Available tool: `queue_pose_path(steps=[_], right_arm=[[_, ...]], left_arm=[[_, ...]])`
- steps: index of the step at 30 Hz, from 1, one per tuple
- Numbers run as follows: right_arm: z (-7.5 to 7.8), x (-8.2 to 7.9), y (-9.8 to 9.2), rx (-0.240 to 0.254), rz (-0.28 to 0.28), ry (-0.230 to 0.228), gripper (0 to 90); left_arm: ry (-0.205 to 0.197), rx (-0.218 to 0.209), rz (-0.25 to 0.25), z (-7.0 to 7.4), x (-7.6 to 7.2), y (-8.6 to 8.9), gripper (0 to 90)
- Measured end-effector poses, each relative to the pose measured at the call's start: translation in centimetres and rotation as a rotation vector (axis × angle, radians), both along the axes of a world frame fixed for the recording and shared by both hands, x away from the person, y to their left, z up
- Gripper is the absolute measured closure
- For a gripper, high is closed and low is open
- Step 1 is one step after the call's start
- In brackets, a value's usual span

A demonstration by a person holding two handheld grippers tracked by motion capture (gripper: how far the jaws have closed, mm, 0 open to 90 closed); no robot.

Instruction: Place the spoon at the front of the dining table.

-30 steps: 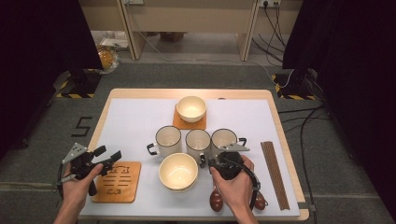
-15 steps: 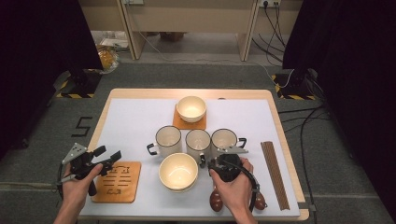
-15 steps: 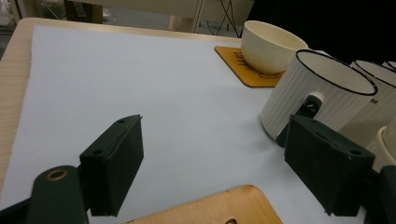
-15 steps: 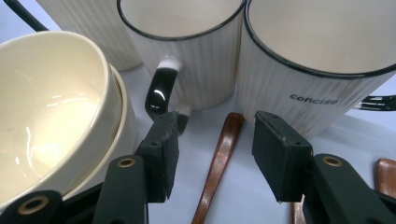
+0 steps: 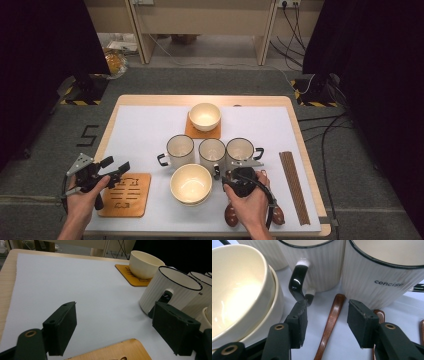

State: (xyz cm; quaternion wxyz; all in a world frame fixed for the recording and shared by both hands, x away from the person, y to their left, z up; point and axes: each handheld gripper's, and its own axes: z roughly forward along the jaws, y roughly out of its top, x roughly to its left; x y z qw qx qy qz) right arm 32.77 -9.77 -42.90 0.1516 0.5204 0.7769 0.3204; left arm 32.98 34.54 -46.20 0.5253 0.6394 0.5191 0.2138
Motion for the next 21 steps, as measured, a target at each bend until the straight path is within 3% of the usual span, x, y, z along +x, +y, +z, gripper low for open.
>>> queue_pose_path(steps=[21], right_arm=[[-1.4, -0.2, 0.2, -0.019, 0.005, 0.039, 50.4]], left_arm=[[-0.001, 0.0, 0.001, 0.0, 0.0, 0.0, 19.0]])
